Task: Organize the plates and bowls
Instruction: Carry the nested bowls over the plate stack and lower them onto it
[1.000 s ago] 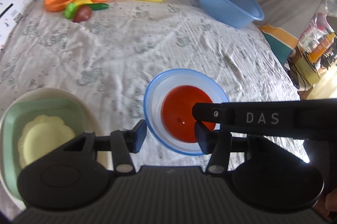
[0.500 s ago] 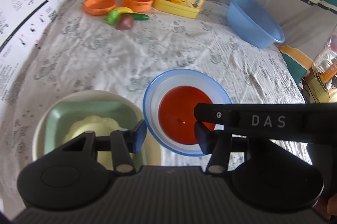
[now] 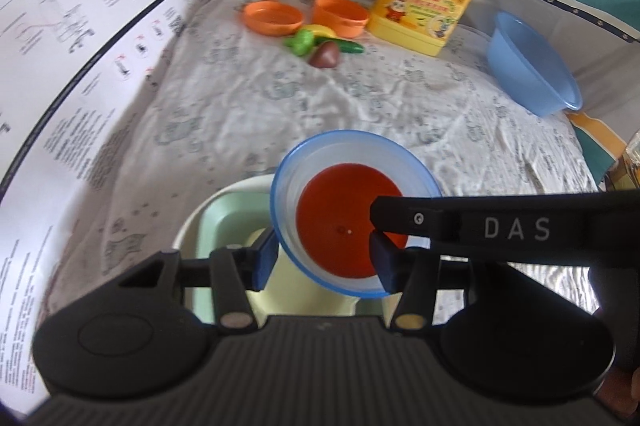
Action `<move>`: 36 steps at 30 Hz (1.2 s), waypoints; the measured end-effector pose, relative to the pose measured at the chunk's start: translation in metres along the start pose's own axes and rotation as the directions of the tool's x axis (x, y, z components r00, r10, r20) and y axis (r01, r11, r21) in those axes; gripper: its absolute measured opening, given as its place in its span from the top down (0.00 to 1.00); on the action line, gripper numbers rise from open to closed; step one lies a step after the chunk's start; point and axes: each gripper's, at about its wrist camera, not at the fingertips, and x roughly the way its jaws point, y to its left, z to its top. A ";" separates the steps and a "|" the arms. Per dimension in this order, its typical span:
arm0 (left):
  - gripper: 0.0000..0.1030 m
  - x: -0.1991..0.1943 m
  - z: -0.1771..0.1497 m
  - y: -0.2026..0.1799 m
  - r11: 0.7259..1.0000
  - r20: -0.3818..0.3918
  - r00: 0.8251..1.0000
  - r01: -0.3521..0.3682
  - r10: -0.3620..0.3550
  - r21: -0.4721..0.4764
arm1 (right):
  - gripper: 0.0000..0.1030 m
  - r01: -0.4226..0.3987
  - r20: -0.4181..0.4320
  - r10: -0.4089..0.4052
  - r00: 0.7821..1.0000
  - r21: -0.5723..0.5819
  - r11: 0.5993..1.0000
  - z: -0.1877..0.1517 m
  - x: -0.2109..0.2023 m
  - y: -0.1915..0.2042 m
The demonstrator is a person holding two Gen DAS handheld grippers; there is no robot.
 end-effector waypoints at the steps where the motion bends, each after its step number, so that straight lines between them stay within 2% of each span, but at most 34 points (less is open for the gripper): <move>1: 0.52 0.000 -0.001 0.003 1.000 -0.003 1.000 -0.004 0.004 -0.003 | 0.62 -0.005 -0.008 0.005 1.000 -0.003 1.000 0.000 0.003 0.003; 8: 0.52 0.001 -0.012 0.019 1.000 -0.033 0.999 -0.020 0.019 -0.016 | 0.62 -0.026 -0.064 0.025 0.998 -0.012 1.000 -0.006 0.022 0.015; 18: 0.52 0.013 -0.019 0.026 1.000 -0.075 0.997 -0.012 0.010 -0.024 | 0.62 -0.024 -0.114 0.024 0.993 0.003 1.000 -0.008 0.036 0.010; 36: 0.52 0.030 -0.018 0.024 1.000 -0.110 0.994 -0.012 0.009 -0.022 | 0.62 -0.033 -0.145 0.040 0.989 0.050 0.998 -0.006 0.050 -0.002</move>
